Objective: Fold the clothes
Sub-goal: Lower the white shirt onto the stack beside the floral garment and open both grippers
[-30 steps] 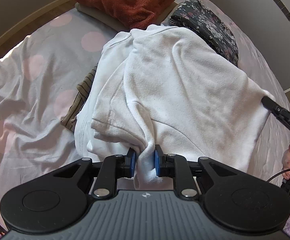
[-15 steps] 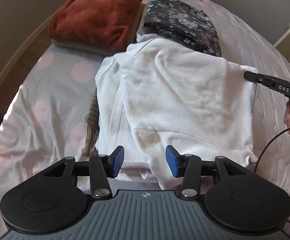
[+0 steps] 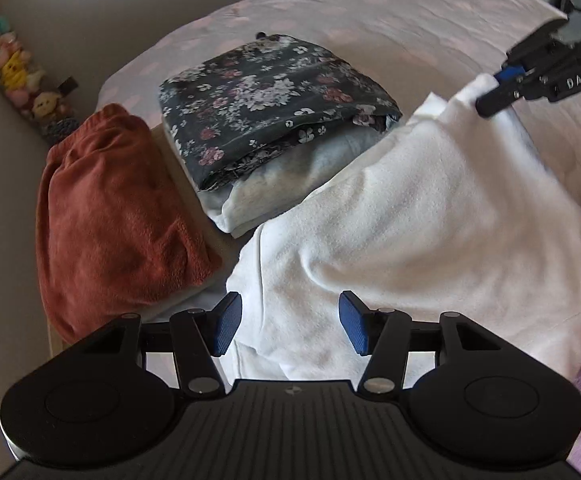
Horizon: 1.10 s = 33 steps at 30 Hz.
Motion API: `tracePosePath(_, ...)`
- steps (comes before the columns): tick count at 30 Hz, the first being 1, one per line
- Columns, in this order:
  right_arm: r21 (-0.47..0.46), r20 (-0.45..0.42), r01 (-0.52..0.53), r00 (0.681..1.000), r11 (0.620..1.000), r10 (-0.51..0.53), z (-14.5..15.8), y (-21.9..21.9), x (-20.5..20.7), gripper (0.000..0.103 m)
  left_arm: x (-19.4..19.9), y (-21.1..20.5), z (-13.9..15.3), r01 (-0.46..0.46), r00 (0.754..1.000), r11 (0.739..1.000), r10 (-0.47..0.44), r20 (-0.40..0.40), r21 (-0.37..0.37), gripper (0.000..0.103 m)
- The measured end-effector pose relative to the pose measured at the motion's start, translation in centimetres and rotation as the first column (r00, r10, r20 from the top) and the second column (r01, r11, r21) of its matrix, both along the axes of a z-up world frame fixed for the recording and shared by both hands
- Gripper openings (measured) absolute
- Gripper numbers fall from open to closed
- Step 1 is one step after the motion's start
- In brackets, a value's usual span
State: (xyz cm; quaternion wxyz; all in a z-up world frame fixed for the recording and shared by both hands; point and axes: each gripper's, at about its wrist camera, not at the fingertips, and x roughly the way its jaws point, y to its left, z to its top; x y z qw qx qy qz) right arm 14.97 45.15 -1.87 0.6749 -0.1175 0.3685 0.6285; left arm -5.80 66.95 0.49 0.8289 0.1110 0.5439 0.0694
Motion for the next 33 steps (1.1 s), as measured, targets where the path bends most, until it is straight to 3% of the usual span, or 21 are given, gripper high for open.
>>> tracePosePath(5,-0.008,-0.008,-0.007,1.0,1.0,0.007,-0.3,0.3,0.2,0.021,2.4,0.6,-1.3,0.141,0.987,0.99,-0.139,-0.076,0.023,0.053)
tracePosePath(10,-0.011,-0.016,-0.012,1.0,1.0,0.012,-0.7,0.5,0.5,0.021,4.5,0.7,-3.0,0.281,0.948,0.959,-0.271,-0.166,0.037,0.06)
tracePosePath(14,-0.017,-0.022,-0.004,1.0,1.0,0.004,-1.2,0.5,0.8,0.021,5.7,0.7,-3.7,0.349,0.919,0.937,-0.34,-0.201,0.01,0.06)
tracePosePath(18,-0.017,-0.035,0.01,0.999,1.0,-0.011,-1.6,0.5,1.0,0.022,6.2,0.2,-4.3,0.371,0.909,0.929,-0.361,-0.209,0.007,0.06)
tracePosePath(20,-0.016,-0.043,0.019,0.999,1.0,-0.02,-1.8,0.5,1.1,0.022,6.2,0.0,-4.6,0.355,0.916,0.935,-0.347,-0.199,0.004,0.059)
tracePosePath(21,-0.016,-0.047,0.024,0.999,1.0,-0.025,-1.9,0.5,1.1,0.022,6.1,-0.1,-4.7,0.341,0.923,0.94,-0.334,-0.191,0.001,0.051)
tracePosePath(23,-0.015,-0.053,0.037,0.998,0.999,-0.038,-2.0,0.4,1.1,0.022,5.7,-0.3,-4.8,0.309,0.938,0.951,-0.304,-0.169,0.005,0.048)
tracePosePath(27,0.0,-0.053,0.056,0.997,0.998,-0.056,-1.8,-0.2,0.6,0.022,4.1,-1.3,-4.2,0.224,0.971,0.972,-0.217,-0.101,0.068,0.028)
tracePosePath(30,0.032,-0.024,0.06,0.998,0.998,-0.06,-1.0,-1.0,-0.3,0.021,2.7,-2.2,-3.5,0.125,0.992,0.986,-0.122,-0.032,0.114,0.021)
tracePosePath(33,0.079,0.022,0.049,0.998,0.996,-0.051,0.1,-2.0,-1.5,0.021,0.8,-3.2,-2.2,0.016,0.998,0.99,-0.025,0.06,0.137,0.018)
